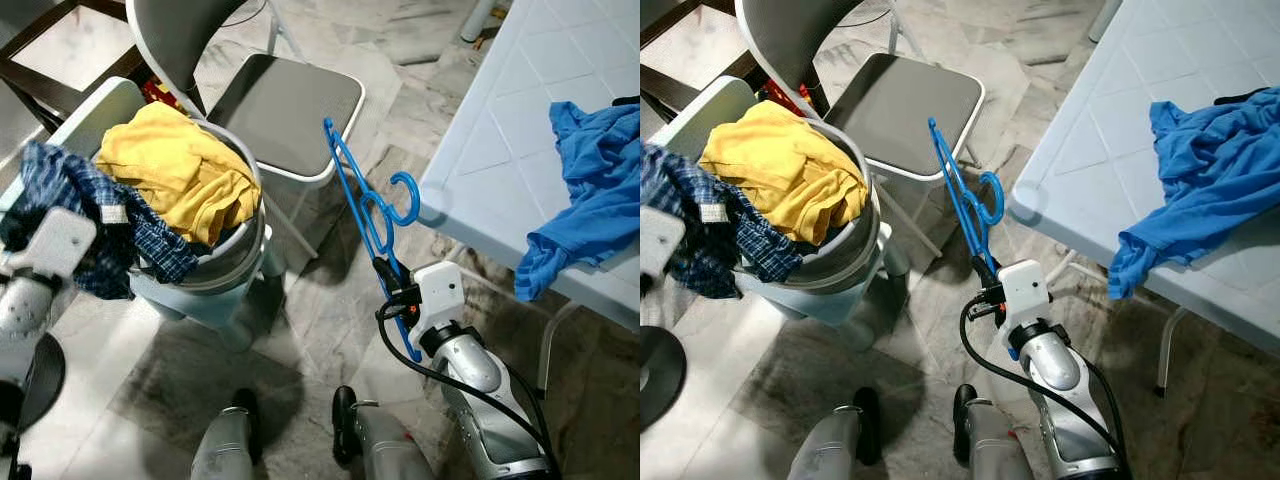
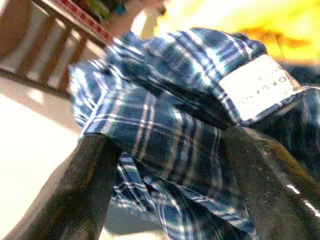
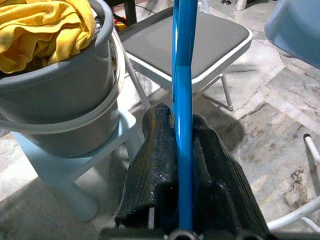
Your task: Hang hanger
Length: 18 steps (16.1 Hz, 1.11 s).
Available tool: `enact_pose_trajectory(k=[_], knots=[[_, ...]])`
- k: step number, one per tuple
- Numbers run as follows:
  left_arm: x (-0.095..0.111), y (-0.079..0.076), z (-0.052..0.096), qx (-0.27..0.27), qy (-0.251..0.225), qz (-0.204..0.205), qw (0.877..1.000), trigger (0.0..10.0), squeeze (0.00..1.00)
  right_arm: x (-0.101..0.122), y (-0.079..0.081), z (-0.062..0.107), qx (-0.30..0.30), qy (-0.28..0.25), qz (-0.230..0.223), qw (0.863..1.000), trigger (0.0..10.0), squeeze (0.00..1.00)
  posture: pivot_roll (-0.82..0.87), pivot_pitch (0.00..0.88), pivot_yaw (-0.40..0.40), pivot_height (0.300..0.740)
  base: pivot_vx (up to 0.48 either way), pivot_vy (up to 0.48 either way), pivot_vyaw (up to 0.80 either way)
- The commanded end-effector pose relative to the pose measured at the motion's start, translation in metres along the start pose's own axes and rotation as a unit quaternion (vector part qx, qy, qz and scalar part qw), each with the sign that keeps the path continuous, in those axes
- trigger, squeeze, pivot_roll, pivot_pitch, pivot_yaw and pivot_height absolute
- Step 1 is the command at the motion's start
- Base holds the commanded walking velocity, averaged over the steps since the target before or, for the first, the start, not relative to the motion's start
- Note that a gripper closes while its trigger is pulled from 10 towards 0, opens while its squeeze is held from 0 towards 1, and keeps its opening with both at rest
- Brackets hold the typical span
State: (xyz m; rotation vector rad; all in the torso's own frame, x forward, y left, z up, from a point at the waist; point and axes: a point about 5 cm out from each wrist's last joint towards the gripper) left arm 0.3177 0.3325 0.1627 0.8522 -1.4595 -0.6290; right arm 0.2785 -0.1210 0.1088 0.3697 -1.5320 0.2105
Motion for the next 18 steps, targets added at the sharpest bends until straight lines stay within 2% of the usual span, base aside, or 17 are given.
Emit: enact_pose_trajectory(k=[1,3,4,8,9,10,12,14,15,16,17,18], knots=[[0.000,0.004,-0.001,0.021,-0.002,0.021,1.000,0.0,0.00,-0.004,-0.003,0.002,-0.005,0.006,-0.001,1.000,10.0,0.00,-0.17,0.315,-0.037,0.740,0.000,0.000,0.00],[0.014,0.014,-0.013,0.064,-0.020,0.067,0.995,0.0,0.00,-0.003,-0.002,0.000,-0.002,0.006,0.000,1.000,10.0,0.00,-0.16,0.310,-0.040,0.740,0.000,0.000,0.00],[0.032,0.018,-0.025,0.087,-0.046,0.104,0.990,0.0,0.00,-0.003,-0.001,-0.001,0.000,0.005,-0.001,1.000,10.0,0.00,-0.16,0.306,-0.039,0.740,0.000,0.000,0.00],[0.081,0.021,-0.051,0.096,-0.114,0.134,0.980,0.0,0.00,-0.002,0.000,-0.003,-0.001,0.002,-0.002,1.000,10.0,0.00,-0.17,0.300,-0.032,0.740,0.000,0.000,0.00],[0.110,0.023,-0.062,0.098,-0.150,0.140,0.974,0.0,0.00,-0.002,-0.001,-0.003,-0.005,0.000,-0.002,1.000,10.0,0.00,-0.18,0.297,-0.022,0.740,0.000,0.000,0.00],[0.134,0.026,-0.068,0.105,-0.184,0.150,0.966,0.0,0.00,-0.001,-0.002,-0.002,-0.009,-0.002,-0.002,1.000,10.0,0.00,-0.19,0.297,-0.018,0.740,0.000,0.000,0.00],[0.175,0.035,-0.071,0.126,-0.258,0.143,0.947,0.0,0.00,-0.001,-0.003,-0.001,-0.018,-0.006,-0.002,1.000,10.0,0.00,-0.20,0.295,-0.016,0.740,0.000,0.000,0.00],[0.211,0.048,-0.066,0.154,-0.334,0.156,0.917,0.0,0.00,-0.001,-0.005,0.001,-0.025,-0.007,-0.003,1.000,10.0,0.00,-0.21,0.291,-0.001,0.740,0.000,0.000,0.00],[0.219,0.054,-0.064,0.168,-0.352,0.160,0.907,0.0,0.00,-0.002,-0.004,0.002,-0.026,-0.008,-0.004,1.000,10.0,0.00,-0.21,0.292,-0.001,0.740,0.000,0.000,0.00],[0.222,0.056,-0.063,0.173,-0.357,0.160,0.904,0.0,0.00,-0.002,-0.004,0.002,-0.026,-0.007,-0.005,1.000,10.0,0.00,-0.20,0.292,-0.001,0.740,0.000,0.000,0.00],[0.213,0.053,-0.066,0.175,-0.338,0.160,0.911,0.0,0.00,-0.003,-0.001,0.001,-0.023,-0.007,-0.006,1.000,10.0,0.00,-0.20,0.291,-0.001,0.740,0.000,0.000,0.00],[0.192,0.044,-0.068,0.167,-0.294,0.172,0.925,0.0,0.00,-0.004,0.001,0.000,-0.019,-0.007,-0.007,1.000,10.0,0.00,-0.20,0.294,-0.004,0.740,0.000,0.000,0.00]])
Point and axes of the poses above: a point about 5 cm out from each wrist's last joint towards the gripper, its own z axis pointing back from the gripper into the wrist, its own x axis along the axis of the wrist's last joint, y = z × x, and after that the axes turned 11 degrees about -z, right-handed
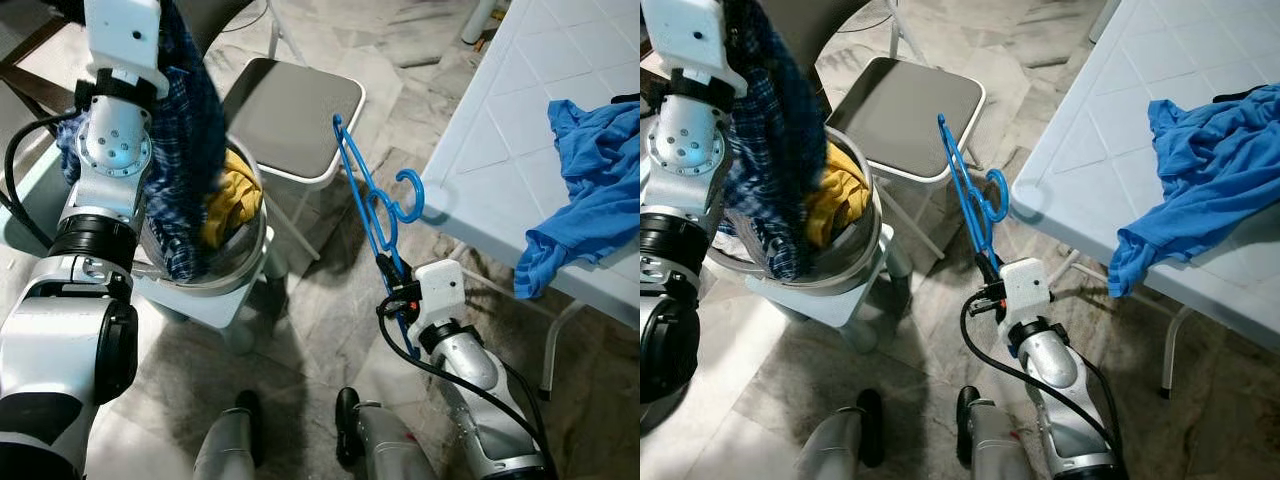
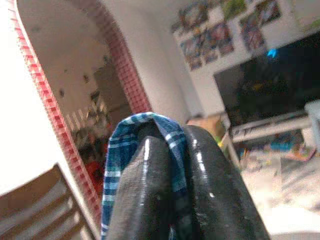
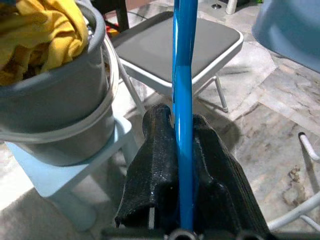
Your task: Hang hanger
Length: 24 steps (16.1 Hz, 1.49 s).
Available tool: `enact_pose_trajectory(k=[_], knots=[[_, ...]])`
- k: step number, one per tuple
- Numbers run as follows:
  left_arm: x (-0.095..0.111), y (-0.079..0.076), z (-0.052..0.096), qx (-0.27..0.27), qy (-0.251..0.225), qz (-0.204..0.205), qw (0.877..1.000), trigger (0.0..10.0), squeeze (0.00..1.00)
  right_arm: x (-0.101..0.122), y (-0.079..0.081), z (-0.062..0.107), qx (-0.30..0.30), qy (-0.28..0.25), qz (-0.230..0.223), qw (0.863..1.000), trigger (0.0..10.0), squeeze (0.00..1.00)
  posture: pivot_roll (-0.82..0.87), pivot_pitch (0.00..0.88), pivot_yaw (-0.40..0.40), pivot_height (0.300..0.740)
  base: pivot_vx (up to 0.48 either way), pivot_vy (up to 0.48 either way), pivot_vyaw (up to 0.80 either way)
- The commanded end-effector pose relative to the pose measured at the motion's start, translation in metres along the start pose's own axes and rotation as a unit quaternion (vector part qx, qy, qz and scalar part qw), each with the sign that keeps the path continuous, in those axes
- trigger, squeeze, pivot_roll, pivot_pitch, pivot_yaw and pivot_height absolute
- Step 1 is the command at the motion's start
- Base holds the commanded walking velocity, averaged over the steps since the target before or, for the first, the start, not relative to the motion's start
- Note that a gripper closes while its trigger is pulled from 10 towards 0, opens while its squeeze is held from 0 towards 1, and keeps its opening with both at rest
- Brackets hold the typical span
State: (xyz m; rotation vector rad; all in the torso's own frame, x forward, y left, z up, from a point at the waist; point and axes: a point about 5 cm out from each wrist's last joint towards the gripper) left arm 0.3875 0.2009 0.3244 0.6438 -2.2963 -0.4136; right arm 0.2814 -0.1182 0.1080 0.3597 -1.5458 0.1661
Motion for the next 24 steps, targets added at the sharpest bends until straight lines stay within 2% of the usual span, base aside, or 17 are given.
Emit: enact_pose_trajectory(k=[1,2,3,4,5,6,7,8,9,11,12,14,15,16,20,21,24], knots=[[-0.028,0.004,0.023,0.006,0.066,-0.010,0.998,0.0,0.00,-0.003,0.000,0.003,0.000,0.002,0.002,1.000,10.0,0.00,-0.19,0.298,-0.010,0.740,0.000,0.000,0.00],[-0.057,0.003,0.053,-0.004,0.132,-0.019,0.991,0.0,0.00,-0.002,0.000,0.004,0.001,0.002,0.002,1.000,10.0,0.00,-0.19,0.300,-0.013,0.740,0.000,0.000,0.00],[-0.078,0.002,0.081,-0.016,0.189,-0.025,0.982,1.8,0.00,-0.003,-0.001,0.004,0.002,0.004,0.002,1.000,10.0,0.00,-0.19,0.304,-0.024,0.740,0.000,0.000,0.00],[-0.098,0.000,0.113,-0.034,0.249,-0.030,0.968,10.0,0.14,-0.004,-0.001,0.005,0.004,0.008,0.003,1.000,10.0,0.00,-0.19,0.309,-0.034,0.740,0.000,0.000,0.00],[-0.121,-0.002,0.160,-0.060,0.338,-0.044,0.938,10.0,1.00,-0.005,-0.001,0.006,0.009,0.013,0.004,1.000,10.0,0.00,-0.18,0.312,-0.042,0.740,0.000,0.000,0.00],[-0.131,-0.004,0.185,-0.075,0.388,-0.020,0.918,10.0,1.00,-0.005,-0.001,0.006,0.014,0.016,0.006,1.000,10.0,0.00,-0.19,0.313,-0.046,0.740,0.000,0.000,0.00],[-0.135,-0.005,0.197,-0.087,0.410,-0.016,0.908,10.0,1.00,-0.004,-0.001,0.006,0.016,0.016,0.007,1.000,10.0,0.00,-0.19,0.316,-0.056,0.740,0.000,0.000,0.00],[-0.142,-0.002,0.214,-0.089,0.451,-0.017,0.888,10.0,1.00,-0.003,-0.002,0.006,0.018,0.017,0.009,1.000,10.0,0.00,-0.19,0.319,-0.061,0.740,0.000,0.000,0.00],[-0.145,0.004,0.219,-0.077,0.469,-0.019,0.880,10.0,1.00,-0.003,-0.003,0.005,0.020,0.018,0.009,1.000,10.0,0.00,-0.19,0.318,-0.061,0.740,0.000,0.000,0.00],[-0.142,0.018,0.212,-0.055,0.443,-0.030,0.894,10.0,1.00,-0.003,-0.004,0.006,0.021,0.019,0.011,1.000,10.0,0.00,-0.18,0.314,-0.059,0.740,0.000,0.000,0.00],[-0.140,0.025,0.211,-0.061,0.427,-0.062,0.900,10.0,1.00,-0.004,-0.003,0.006,0.021,0.020,0.011,1.000,10.0,0.00,-0.17,0.314,-0.057,0.740,0.000,0.000,0.00],[-0.136,0.032,0.215,-0.106,0.399,-0.153,0.898,10.0,1.00,-0.004,0.000,0.004,0.023,0.019,0.007,1.000,10.0,0.00,-0.17,0.311,-0.050,0.740,0.000,0.000,0.00],[-0.130,0.033,0.211,-0.151,0.349,-0.220,0.898,10.0,1.00,-0.004,0.001,0.003,0.024,0.018,0.006,1.000,10.0,0.00,-0.16,0.312,-0.047,0.740,0.000,0.000,0.00],[-0.127,0.032,0.209,-0.159,0.335,-0.233,0.899,10.0,1.00,-0.004,0.001,0.002,0.024,0.018,0.005,1.000,10.0,0.00,-0.16,0.312,-0.046,0.740,0.000,0.000,0.00],[-0.106,0.015,0.218,-0.145,0.294,-0.189,0.926,10.0,1.00,-0.005,0.001,0.002,0.024,0.016,0.003,1.000,10.0,0.00,-0.15,0.313,-0.035,0.740,0.000,0.000,0.00],[-0.099,0.007,0.226,-0.123,0.292,-0.157,0.935,10.0,1.00,-0.005,0.001,0.002,0.024,0.016,0.002,1.000,10.0,0.00,-0.15,0.314,-0.033,0.740,0.000,0.000,0.00],[-0.079,-0.006,0.233,-0.073,0.274,-0.135,0.949,10.0,1.00,-0.006,0.002,0.001,0.026,0.018,0.002,1.000,10.0,0.00,-0.14,0.309,-0.039,0.740,0.000,0.000,0.00]])
Point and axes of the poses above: a point about 5 cm out from each wrist's last joint towards the gripper, its own z axis pointing back from the gripper into the wrist, its own x axis along the axis of the wrist's last joint, y = z × x, and after that the axes turned 11 degrees about -z, right-handed
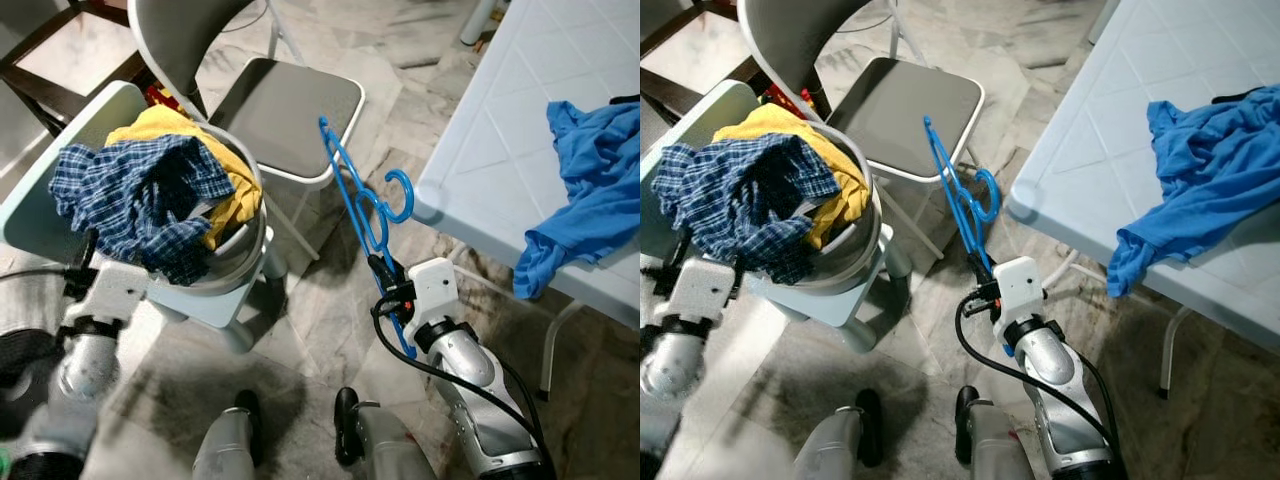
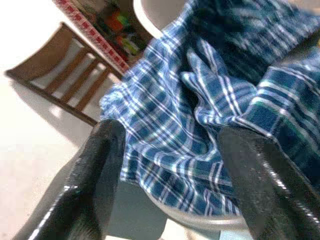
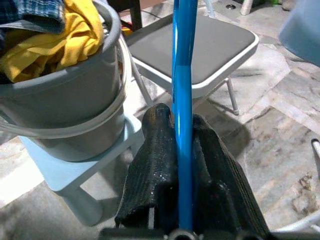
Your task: Hang hanger
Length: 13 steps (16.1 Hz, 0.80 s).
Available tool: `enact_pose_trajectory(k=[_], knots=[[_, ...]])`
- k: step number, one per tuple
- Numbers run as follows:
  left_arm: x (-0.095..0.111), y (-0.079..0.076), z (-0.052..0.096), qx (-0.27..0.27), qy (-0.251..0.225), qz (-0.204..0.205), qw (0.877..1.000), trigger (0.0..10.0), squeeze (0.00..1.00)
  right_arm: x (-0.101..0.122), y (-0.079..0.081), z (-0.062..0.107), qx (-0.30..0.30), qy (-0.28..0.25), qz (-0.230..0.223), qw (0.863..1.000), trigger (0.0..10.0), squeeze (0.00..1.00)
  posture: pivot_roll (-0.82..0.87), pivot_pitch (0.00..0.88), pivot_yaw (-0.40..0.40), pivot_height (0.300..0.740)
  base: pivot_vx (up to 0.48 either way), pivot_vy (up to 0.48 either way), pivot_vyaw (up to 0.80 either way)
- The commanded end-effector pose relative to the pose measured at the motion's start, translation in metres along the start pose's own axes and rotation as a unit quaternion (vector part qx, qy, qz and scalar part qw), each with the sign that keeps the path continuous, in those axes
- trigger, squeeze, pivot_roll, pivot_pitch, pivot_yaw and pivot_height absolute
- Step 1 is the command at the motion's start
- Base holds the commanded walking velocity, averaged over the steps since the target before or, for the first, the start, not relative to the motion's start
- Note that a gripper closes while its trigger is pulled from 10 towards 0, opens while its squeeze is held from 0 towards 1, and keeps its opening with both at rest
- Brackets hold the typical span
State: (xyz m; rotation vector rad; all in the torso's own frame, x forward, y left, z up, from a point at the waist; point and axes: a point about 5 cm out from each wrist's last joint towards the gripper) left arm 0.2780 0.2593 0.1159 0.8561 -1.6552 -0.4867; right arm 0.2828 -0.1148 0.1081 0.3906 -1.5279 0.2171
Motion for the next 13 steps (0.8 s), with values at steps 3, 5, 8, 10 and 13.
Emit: enact_pose_trajectory(k=[3,5,8,10,13], knots=[[-0.024,0.009,0.002,0.044,0.104,0.108,0.988,10.0,1.00,-0.004,-0.001,0.000,0.002,0.007,-0.002,1.000,10.0,0.00,-0.14,0.300,-0.039,0.740,0.000,0.000,0.00],[-0.018,0.020,-0.006,0.028,0.071,0.077,0.994,10.0,1.00,-0.003,-0.002,-0.002,0.004,0.005,-0.001,1.000,10.0,0.00,-0.14,0.296,-0.039,0.740,0.000,0.000,0.00],[0.004,-0.008,0.006,-0.042,0.008,0.088,0.995,10.0,1.00,-0.003,-0.002,-0.001,0.004,0.004,-0.001,1.000,10.0,0.00,-0.14,0.296,-0.039,0.740,0.000,0.000,0.00],[0.015,-0.035,0.021,-0.090,0.003,0.147,0.985,10.0,1.00,-0.003,-0.001,0.000,0.005,0.004,-0.001,1.000,10.0,0.00,-0.15,0.297,-0.039,0.740,0.000,0.000,0.00],[0.035,-0.079,0.046,-0.172,-0.004,0.235,0.957,10.0,1.00,-0.003,-0.003,0.000,0.005,0.004,0.002,1.000,10.0,0.00,-0.16,0.299,-0.052,0.740,0.000,0.000,0.00]])
Point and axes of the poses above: a point about 5 cm out from each wrist's last joint towards the gripper, its own z axis pointing back from the gripper into the wrist, its own x axis along the axis of the wrist's last joint, y = z × x, and after that the axes turned 11 degrees about -z, right-handed
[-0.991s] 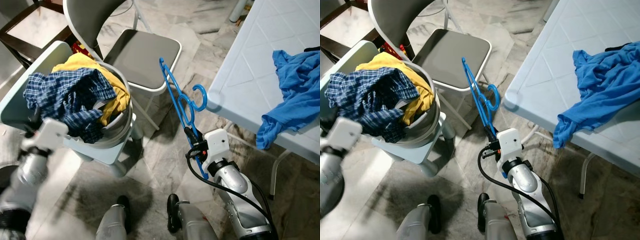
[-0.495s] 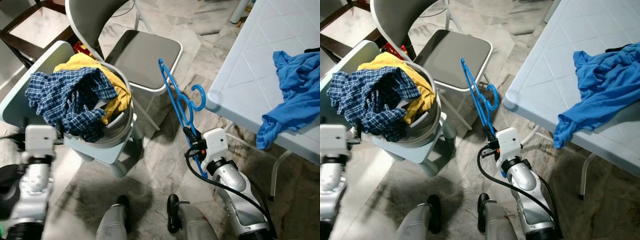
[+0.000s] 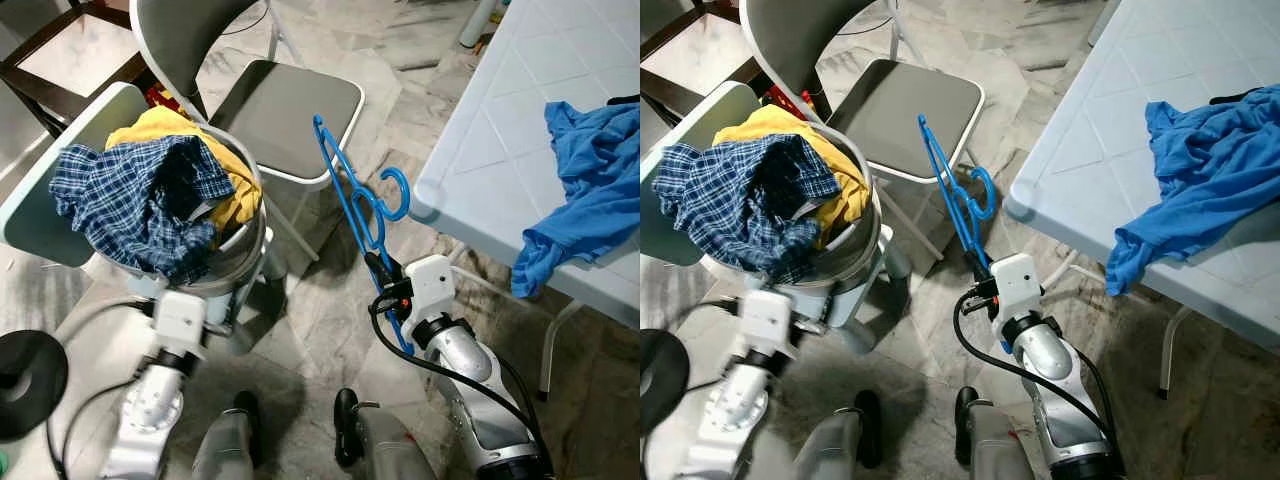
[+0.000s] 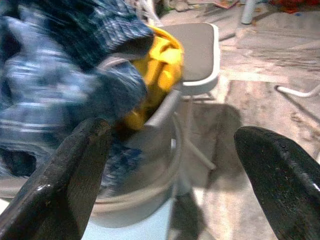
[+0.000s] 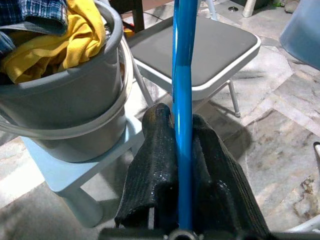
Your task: Hang hanger
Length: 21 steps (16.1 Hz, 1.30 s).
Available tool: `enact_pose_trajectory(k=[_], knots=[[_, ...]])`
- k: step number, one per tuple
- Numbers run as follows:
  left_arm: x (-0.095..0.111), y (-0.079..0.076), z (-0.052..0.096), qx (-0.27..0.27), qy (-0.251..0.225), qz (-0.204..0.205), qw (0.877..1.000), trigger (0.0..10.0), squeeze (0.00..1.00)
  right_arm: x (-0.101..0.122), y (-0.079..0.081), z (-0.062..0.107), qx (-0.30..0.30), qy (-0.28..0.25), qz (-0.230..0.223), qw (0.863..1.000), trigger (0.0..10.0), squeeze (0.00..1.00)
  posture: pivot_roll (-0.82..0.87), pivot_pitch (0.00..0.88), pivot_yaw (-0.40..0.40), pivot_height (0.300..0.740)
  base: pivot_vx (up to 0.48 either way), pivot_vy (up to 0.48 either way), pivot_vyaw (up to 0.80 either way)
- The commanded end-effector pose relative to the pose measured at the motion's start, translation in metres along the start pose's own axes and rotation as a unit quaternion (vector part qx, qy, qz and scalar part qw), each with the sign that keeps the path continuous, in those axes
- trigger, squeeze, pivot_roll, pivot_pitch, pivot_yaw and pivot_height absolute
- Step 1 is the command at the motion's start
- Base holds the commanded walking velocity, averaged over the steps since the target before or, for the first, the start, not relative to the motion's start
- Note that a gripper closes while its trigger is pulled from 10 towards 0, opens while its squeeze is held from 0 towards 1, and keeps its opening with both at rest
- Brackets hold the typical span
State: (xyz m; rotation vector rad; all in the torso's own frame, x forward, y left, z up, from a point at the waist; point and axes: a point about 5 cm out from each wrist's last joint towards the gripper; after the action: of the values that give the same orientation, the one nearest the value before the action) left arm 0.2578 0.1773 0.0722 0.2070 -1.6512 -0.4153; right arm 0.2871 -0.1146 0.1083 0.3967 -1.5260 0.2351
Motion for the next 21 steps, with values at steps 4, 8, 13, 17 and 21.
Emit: enact_pose_trajectory(k=[4,8,13,17,21], knots=[[-0.009,-0.009,0.005,0.040,0.042,0.056,0.997,10.0,1.00,-0.002,-0.005,0.007,-0.005,0.004,0.003,1.000,10.0,0.00,-0.17,0.302,-0.059,0.740,0.000,0.000,0.00],[-0.027,-0.020,-0.003,0.099,0.114,0.170,0.974,10.0,1.00,-0.001,-0.005,0.009,-0.002,0.006,0.006,1.000,10.0,0.00,-0.19,0.313,-0.074,0.740,0.000,0.000,0.00],[-0.047,-0.021,-0.010,0.140,0.170,0.229,0.948,10.0,0.00,-0.001,-0.006,0.015,-0.003,0.012,0.009,1.000,10.0,0.00,-0.22,0.332,-0.084,0.740,0.000,0.000,0.00],[-0.043,-0.012,-0.015,0.175,0.147,0.259,0.939,10.0,0.00,-0.002,-0.008,0.018,-0.007,0.016,0.010,1.000,10.0,0.00,-0.22,0.335,-0.082,0.740,0.000,0.000,0.00],[-0.038,-0.013,-0.018,0.144,0.123,0.225,0.956,10.0,0.00,-0.002,-0.006,0.017,-0.006,0.017,0.008,1.000,10.0,0.00,-0.22,0.339,-0.080,0.740,0.000,0.000,0.00]])
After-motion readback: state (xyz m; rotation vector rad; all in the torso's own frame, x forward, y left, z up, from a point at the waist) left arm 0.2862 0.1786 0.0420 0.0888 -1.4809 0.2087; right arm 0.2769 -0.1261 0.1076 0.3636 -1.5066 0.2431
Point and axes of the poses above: a point about 5 cm out from each wrist's last joint towards the gripper, its own z axis pointing back from the gripper into the wrist, its own x axis along the axis of the wrist's last joint, y = z × x, and after that the axes turned 11 degrees about -z, right-handed
